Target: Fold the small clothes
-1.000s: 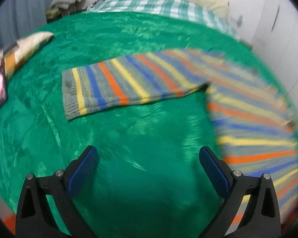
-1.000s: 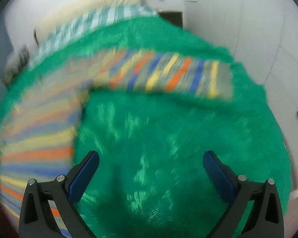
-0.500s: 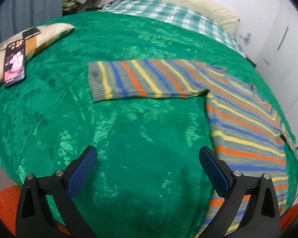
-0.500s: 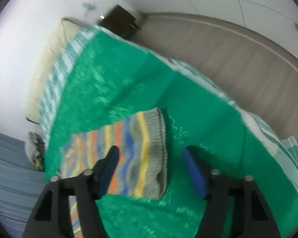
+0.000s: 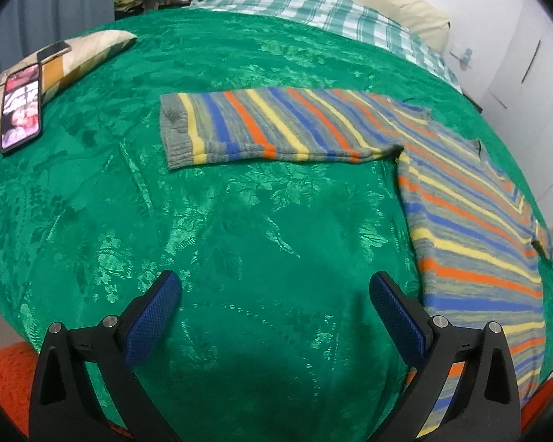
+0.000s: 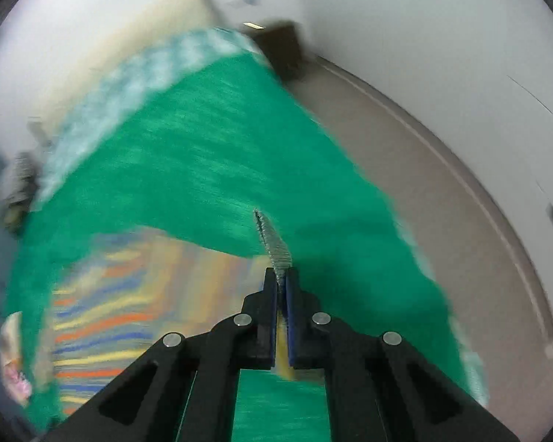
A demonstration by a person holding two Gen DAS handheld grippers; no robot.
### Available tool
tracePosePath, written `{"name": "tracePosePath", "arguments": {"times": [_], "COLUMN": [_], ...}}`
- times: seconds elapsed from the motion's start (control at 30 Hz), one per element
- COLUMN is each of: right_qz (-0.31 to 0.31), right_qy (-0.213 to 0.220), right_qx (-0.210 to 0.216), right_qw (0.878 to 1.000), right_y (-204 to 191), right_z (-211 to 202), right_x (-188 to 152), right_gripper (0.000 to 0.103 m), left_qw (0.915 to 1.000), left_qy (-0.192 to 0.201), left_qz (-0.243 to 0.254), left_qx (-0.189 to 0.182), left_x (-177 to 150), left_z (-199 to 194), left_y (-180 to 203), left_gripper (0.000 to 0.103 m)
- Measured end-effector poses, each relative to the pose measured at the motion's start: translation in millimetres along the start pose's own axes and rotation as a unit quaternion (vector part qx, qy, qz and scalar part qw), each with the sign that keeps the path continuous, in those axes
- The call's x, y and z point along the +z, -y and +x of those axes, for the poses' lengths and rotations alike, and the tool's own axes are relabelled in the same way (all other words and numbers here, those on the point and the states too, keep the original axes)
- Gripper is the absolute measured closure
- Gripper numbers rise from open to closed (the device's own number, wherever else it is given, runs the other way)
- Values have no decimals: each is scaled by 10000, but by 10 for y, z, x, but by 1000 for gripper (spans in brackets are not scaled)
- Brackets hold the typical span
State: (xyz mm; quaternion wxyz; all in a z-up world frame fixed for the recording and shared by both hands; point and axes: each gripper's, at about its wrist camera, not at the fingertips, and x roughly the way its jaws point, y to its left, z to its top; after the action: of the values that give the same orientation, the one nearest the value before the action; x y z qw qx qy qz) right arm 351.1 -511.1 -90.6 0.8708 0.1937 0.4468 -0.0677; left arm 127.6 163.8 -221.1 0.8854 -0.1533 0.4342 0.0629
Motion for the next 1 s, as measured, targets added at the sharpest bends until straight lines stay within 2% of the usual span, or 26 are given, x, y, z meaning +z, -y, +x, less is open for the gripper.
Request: {"name": "tracePosePath", "arguments": {"times": [0.1, 0.17, 0.27, 0.3, 0.33, 0.37, 0.4, 0.53, 0.63, 0.7, 0.77, 0.87, 0.9, 0.93, 0.97, 1.0], "right_qz": [-428, -746, -931, -1003, -1048, -1028, -950, -779, -1031, -1585, -2245, -3349, -3691, -3889, -3885, -3730], "right_qy": [91, -9, -245, -354, -530, -715, -726, -653, -666, -758, -860, -1248, -1281, -1126, -987, -733], "right_qx": [1042, 1741, 2502, 2727, 2865, 2898, 2880, 2574, 1894, 1312, 870, 387, 150, -151, -293, -564], "right_qw": [9936, 9819, 9634, 9562, 9509, 9489, 9501, 9609, 9742, 9757, 9668, 9331, 9204, 9143, 9157, 9232], "right_y": [-816, -1442, -2123, -2343, -2503, -2612, -2627, -2391, -2162, -2071, -2070, -2118, -2123, -2100, -2061, -1939], "right_z": [-258, -303, -155, -42, 100, 258, 352, 462, 568, 625, 726, 1010, 1127, 1221, 1256, 1324], "right_x": [149, 161, 85, 26, -21, -91, -152, -270, -333, -473, -615, -1046, -1195, -1293, -1317, -1300], "right_gripper": [99, 99, 97, 90, 66, 54, 45, 45, 45, 45, 45, 45, 46, 47, 50, 60], "left_qw": [10000, 9999, 9999, 9999, 10000, 10000, 10000, 9998, 9997, 9999, 10000, 9998, 9997, 9996, 9995, 9994], "left_qy": [20, 48, 47, 25, -4, -23, -32, -28, -46, -48, -43, -59, -70, -76, -83, -85], "left_qz": [-43, -54, -63, -58, -57, -64, -73, -149, -180, -124, -13, 146, 197, 229, 255, 276], "left_qx": [-64, -77, -91, -85, -63, -49, -55, -133, -135, -94, -12, 88, 128, 161, 188, 211], "left_x": [6, 8, 0, -8, -17, -23, -25, -7, 5, 6, -15, -54, -63, -69, -75, -80], "left_z": [-11, -29, -41, -35, -26, -22, -23, -34, 4, 25, 30, 40, 50, 57, 63, 66], "left_y": [-11, -18, -43, -48, -62, -78, -90, -128, -120, -84, -30, 36, 53, 58, 62, 66], "left_gripper": [1, 1, 1, 1, 1, 1, 1, 1, 1, 1, 1, 1, 1, 1, 1, 1]}}
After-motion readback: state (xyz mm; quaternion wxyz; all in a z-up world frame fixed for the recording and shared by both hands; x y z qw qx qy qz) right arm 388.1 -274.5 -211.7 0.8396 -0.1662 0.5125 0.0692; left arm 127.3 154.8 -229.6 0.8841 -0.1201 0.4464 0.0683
